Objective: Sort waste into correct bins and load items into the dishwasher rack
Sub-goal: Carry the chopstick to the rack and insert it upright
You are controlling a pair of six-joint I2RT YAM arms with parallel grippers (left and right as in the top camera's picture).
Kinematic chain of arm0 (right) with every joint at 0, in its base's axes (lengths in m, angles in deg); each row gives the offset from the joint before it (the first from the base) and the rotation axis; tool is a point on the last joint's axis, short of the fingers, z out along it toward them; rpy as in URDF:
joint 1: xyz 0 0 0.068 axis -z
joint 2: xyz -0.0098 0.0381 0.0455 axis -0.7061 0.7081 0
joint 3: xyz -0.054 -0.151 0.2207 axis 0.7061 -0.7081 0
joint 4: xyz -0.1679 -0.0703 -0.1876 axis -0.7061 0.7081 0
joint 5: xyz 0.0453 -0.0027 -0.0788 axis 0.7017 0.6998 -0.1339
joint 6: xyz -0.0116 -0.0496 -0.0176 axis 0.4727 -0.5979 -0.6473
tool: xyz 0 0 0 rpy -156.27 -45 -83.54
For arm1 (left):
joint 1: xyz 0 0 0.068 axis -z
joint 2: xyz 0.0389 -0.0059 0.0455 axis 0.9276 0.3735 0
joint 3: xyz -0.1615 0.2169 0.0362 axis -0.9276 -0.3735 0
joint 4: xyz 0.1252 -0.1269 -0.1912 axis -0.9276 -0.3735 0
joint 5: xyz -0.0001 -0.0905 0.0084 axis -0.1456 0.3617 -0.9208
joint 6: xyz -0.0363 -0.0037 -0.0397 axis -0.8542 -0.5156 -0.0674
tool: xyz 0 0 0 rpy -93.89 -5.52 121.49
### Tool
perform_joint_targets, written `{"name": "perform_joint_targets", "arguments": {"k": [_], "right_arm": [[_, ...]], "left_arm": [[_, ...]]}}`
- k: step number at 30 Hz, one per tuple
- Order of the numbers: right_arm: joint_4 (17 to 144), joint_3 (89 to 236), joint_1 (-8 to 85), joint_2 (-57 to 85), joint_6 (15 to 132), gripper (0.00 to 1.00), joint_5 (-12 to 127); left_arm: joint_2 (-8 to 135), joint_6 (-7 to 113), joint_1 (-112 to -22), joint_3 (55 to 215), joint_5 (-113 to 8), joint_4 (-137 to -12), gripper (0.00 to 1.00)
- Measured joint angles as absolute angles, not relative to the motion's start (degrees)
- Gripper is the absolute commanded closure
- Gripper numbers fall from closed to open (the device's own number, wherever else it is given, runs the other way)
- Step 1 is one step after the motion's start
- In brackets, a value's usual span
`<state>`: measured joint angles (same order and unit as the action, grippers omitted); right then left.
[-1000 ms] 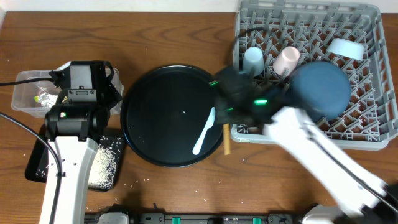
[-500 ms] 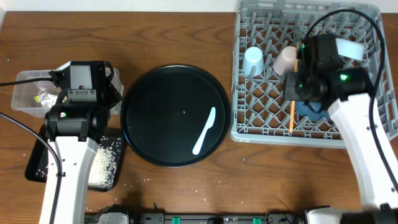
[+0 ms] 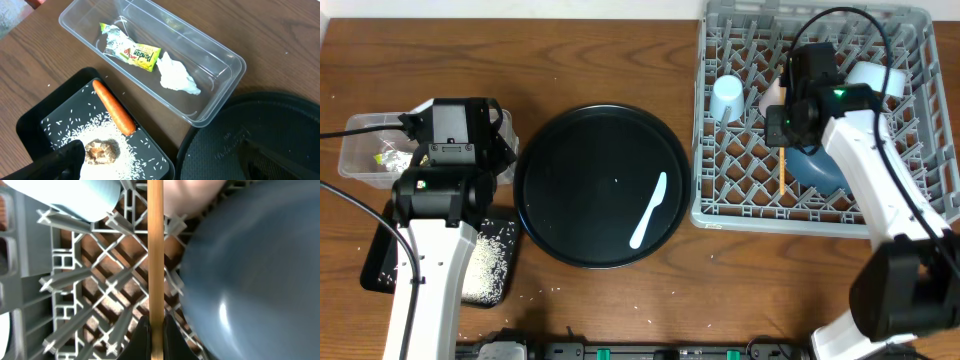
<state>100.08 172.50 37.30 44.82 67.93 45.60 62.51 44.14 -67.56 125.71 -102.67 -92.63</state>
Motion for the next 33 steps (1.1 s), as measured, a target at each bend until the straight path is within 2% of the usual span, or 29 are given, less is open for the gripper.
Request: {"name": "perform_joint_targets", "arguments": {"k": [8,9,11,16,18,21,27,33], "right_arm": [[97.0,172.5,37.3,49.4,67.8,0.99,47.8],[96.7,172.5,37.3,49.4,67.8,0.94,47.9],[96.0,172.5,37.3,49.4,67.8,0.76,48.1],[95.3,172.5,37.3,49.4,67.5,0.69,48.4],[95.3,172.5,37.3,49.4,67.5,0.70,48.4],[95.1,172.5,37.3,49.4,67.3,0.78,48.4],[101.0,177.2,37.0,49.0,68.4,0.79,50.2],[102.5,183.1,29.9,42.5,74.2,0.84,55.9]], "left_arm": [[62.5,44.2,-67.6,125.7,-102.7,-92.6,0.02],[62.5,44.2,-67.6,125.7,-102.7,-92.6,0.02],[62.5,44.1,-67.6,125.7,-102.7,-92.6,0.02],[62.5,44.2,-67.6,125.7,-102.7,-92.6,0.02],[62.5,44.1,-67.6,125.7,-102.7,-92.6,0.02],[62.5,44.1,-67.6,125.7,-102.7,-92.6,0.02],[62.5,44.2,-67.6,125.7,-102.7,-92.6,0.02],[62.5,44.2,-67.6,125.7,-102.7,-92.6,0.02]]}}
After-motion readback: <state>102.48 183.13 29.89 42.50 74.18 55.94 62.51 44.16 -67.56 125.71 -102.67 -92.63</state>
